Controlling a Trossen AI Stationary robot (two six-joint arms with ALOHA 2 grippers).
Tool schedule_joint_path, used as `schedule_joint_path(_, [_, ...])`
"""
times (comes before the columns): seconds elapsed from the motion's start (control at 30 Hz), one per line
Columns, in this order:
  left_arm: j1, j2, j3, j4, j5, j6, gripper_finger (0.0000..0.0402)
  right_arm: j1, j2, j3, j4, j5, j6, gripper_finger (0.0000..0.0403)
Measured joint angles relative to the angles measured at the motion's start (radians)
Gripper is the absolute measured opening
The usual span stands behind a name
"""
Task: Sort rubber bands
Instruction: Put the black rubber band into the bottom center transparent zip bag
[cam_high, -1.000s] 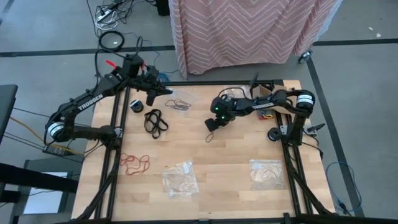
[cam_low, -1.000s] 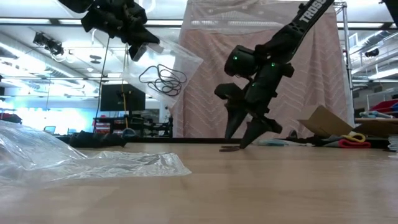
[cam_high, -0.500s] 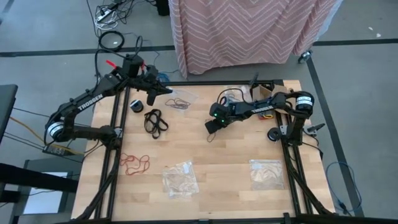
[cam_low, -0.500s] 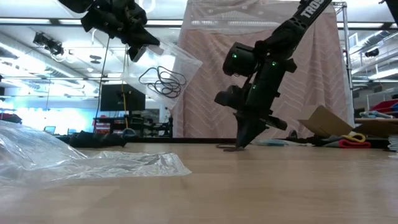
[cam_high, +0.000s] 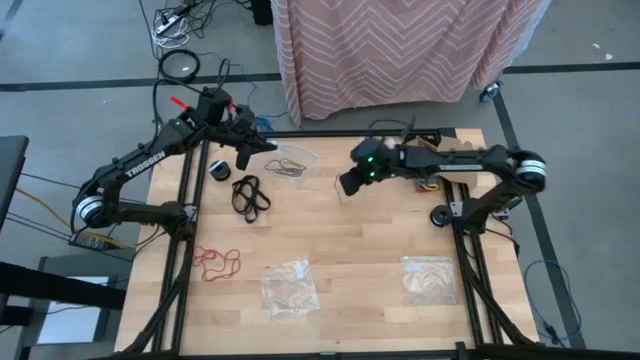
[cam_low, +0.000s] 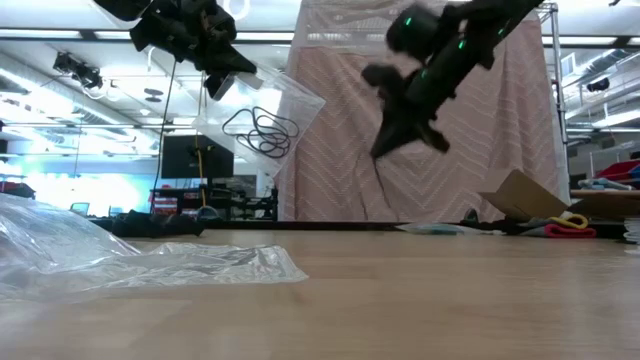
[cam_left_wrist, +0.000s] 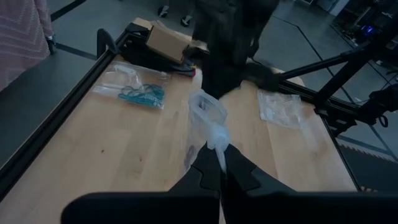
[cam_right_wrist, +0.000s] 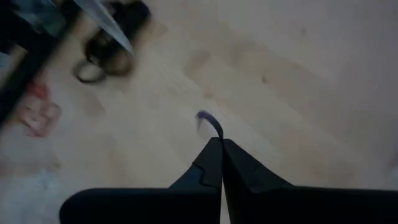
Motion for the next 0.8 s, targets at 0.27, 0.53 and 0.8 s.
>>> schedule_joint_path(0.27, [-0.001, 0.005, 0.0, 0.004, 0.003, 0.003, 0.0, -0.027, -0.182, 0.028, -0.007, 0.009, -0.037, 0.0])
schedule_joint_path(0.53, [-0.034, 0.061, 0.0, 0.003, 0.007, 0.003, 0.0, -0.045, -0.228, 0.161, -0.01, 0.046, -0.108, 0.0])
schedule_joint_path(0.8, [-0.095, 0.125, 0.0, 0.069, 0.007, -0.009, 0.0, -0.045, -0.229, 0.288, -0.009, 0.062, -0.189, 0.0])
